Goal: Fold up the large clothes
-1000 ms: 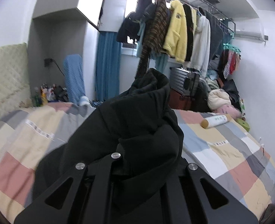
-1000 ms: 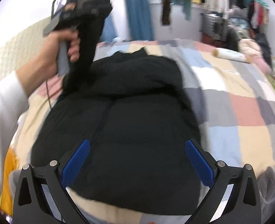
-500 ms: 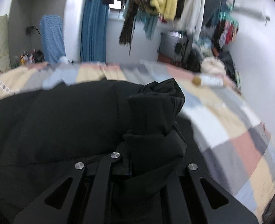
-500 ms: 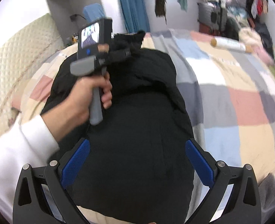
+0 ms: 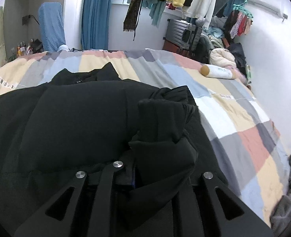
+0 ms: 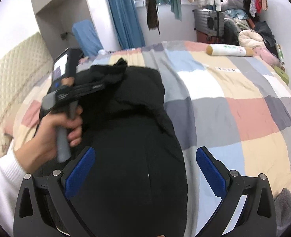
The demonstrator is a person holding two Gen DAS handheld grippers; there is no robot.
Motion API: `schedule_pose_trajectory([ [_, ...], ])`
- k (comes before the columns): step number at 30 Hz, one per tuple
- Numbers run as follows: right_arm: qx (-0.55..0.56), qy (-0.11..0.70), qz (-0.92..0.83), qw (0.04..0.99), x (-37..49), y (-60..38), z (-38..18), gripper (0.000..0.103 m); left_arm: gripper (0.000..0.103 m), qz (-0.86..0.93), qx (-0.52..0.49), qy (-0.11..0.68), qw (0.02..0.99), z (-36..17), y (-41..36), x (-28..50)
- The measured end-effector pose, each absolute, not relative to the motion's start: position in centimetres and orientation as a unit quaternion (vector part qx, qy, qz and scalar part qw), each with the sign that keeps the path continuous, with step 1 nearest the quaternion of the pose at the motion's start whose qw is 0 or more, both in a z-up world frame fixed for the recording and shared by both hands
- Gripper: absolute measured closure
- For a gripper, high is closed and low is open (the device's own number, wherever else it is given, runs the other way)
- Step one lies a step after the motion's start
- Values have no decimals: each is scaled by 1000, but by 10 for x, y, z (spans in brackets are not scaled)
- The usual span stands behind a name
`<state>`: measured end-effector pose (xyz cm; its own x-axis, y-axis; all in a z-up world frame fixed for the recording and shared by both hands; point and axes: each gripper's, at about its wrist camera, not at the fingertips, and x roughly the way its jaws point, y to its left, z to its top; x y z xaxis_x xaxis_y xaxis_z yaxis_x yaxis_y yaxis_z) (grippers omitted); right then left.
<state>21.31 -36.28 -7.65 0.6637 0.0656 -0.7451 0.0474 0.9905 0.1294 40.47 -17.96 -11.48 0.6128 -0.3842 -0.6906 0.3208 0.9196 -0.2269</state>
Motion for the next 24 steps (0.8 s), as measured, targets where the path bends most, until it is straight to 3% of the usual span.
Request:
schedule_pose_trajectory([
  [1, 72, 405, 5, 911, 214, -363, -76, 0, 82, -201, -38, 391, 897, -110, -175, 399],
  [3, 76, 396, 8, 915, 216, -363, -77, 0, 59, -205, -33, 392, 896, -103, -170, 390],
  [5, 74, 388, 8, 919, 219, -360, -78, 0, 27, -219, -29, 388, 895, -96, -163, 378],
  [7, 79, 382, 15, 921, 223, -358, -80, 0, 13, -216, -14, 368, 904, -88, -157, 363],
  [19, 95, 319, 86, 939, 265, -327, -89, 0, 13, -97, 15, 356, 929, -100, -46, 314],
  [24, 112, 315, 115, 935, 301, -306, -103, 2, 1, -38, 5, 343, 938, -121, 8, 310],
])
